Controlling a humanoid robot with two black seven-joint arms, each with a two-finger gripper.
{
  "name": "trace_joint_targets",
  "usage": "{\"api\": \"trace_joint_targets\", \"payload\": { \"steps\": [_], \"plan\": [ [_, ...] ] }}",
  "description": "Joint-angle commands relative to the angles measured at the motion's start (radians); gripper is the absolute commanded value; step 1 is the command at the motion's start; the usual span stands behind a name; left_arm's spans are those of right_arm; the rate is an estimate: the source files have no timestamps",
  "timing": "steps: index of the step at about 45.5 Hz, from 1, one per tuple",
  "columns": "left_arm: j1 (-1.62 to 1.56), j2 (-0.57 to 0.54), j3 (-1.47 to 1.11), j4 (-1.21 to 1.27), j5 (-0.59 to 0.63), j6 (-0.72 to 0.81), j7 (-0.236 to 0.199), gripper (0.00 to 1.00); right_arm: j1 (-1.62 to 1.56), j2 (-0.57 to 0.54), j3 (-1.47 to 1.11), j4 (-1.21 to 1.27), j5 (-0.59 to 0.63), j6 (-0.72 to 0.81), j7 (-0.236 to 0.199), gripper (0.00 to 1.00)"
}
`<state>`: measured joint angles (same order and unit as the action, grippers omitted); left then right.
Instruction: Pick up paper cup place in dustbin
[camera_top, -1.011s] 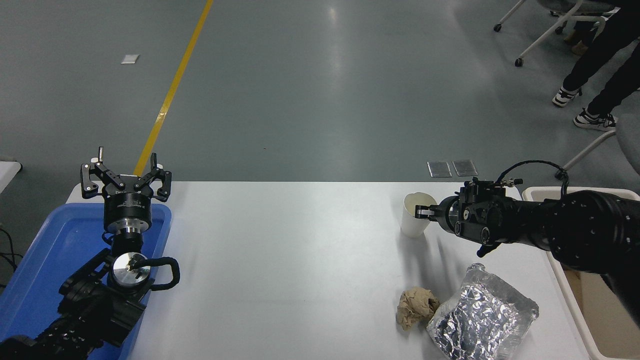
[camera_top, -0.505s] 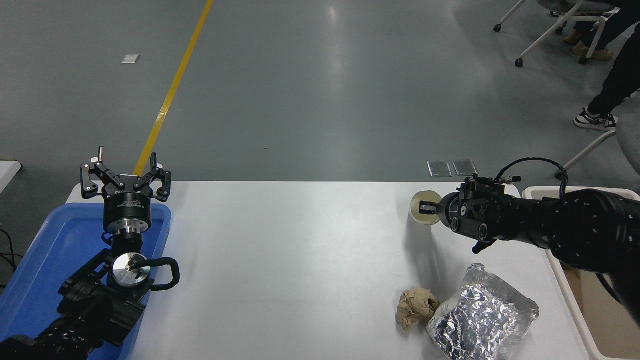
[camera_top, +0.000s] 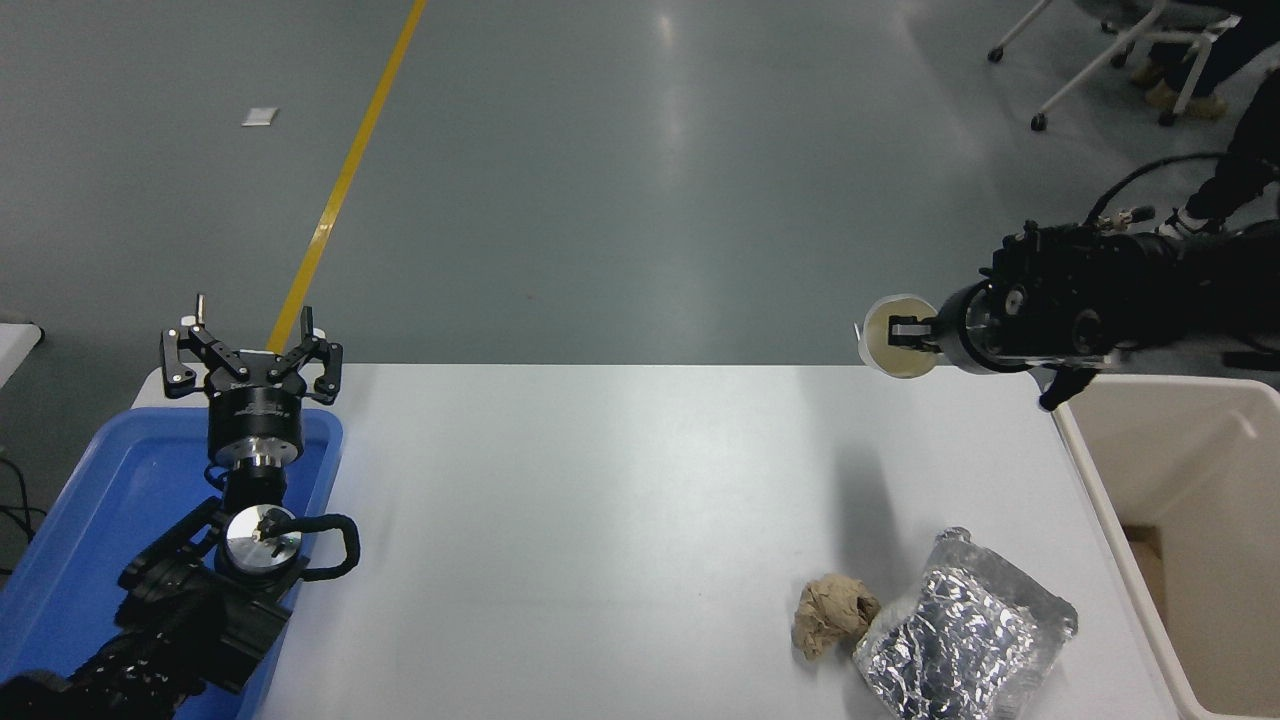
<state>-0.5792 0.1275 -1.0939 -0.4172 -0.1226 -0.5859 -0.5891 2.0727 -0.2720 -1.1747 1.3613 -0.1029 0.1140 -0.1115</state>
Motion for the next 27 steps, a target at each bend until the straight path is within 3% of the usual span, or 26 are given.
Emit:
{"api": "trace_joint_targets", "payload": {
  "steps": [1,18,27],
  "plan": [
    [0.001,0.004,-0.001,0.000,0.001,0.000,0.000,0.99,0.412,-0.072,-0.025,0.186,0.006,0.196,0.004,0.00],
    [0.001,0.004,-0.001,0.000,0.000,0.000,0.000,0.99,0.521,-0.110,-0.203,0.179,0.002,0.251,0.004,0.00],
    [-0.001,0.004,-0.001,0.000,0.000,0.001,-0.001,0.99,0.497,-0.274,-0.359,0.104,-0.059,0.245,0.004,0.00]
  ]
}}
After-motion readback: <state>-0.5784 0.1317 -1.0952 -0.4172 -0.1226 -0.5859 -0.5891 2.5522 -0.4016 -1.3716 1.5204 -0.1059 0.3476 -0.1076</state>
